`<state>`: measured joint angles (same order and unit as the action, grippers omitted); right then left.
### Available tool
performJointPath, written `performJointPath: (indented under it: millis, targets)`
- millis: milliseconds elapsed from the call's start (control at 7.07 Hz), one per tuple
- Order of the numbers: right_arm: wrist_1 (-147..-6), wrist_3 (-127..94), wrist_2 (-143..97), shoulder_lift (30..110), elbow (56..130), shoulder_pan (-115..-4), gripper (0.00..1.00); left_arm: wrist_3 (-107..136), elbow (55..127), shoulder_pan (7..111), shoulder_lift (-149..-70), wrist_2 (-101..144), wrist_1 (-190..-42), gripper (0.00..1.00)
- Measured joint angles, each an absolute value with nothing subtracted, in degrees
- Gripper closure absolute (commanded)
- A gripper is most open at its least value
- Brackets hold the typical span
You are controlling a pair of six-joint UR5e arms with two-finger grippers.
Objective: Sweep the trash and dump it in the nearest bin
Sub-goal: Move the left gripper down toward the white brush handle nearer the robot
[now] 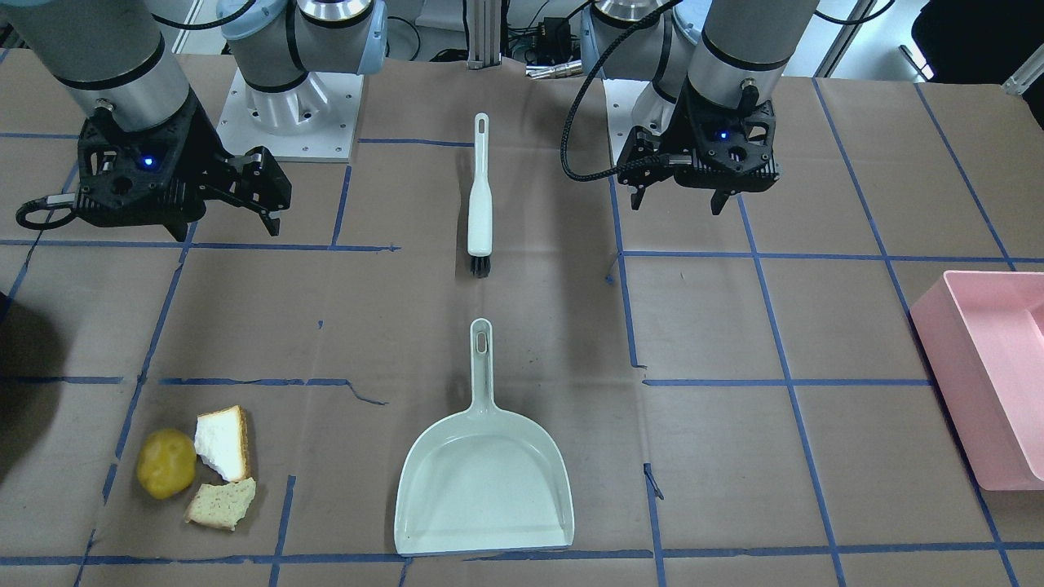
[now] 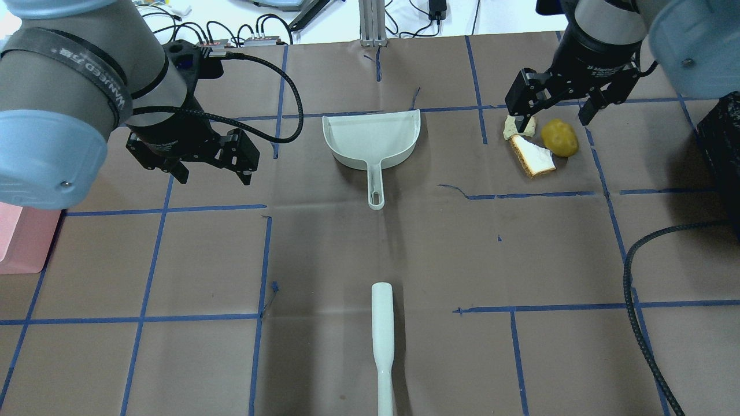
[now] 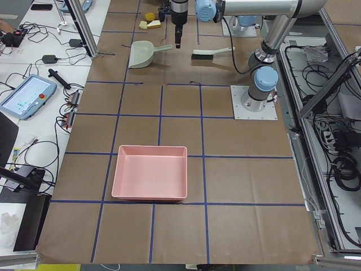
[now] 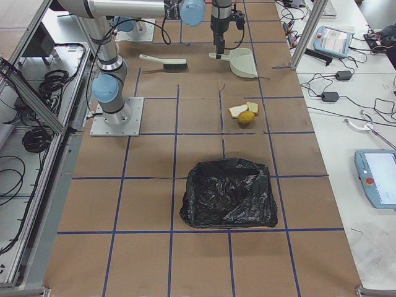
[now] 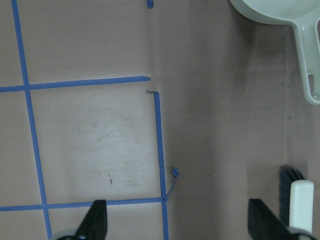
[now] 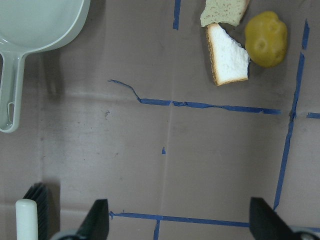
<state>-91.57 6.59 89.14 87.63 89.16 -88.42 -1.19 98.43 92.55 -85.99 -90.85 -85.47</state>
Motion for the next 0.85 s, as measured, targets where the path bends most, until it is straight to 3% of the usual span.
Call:
performJointPath:
  millis: [849]
  targets:
    - [-91.6,6.6,89.0,87.6,89.5,-88.4,0.0,-0.8,99.2,92.7,-86.1,-90.5,-84.7,0.0]
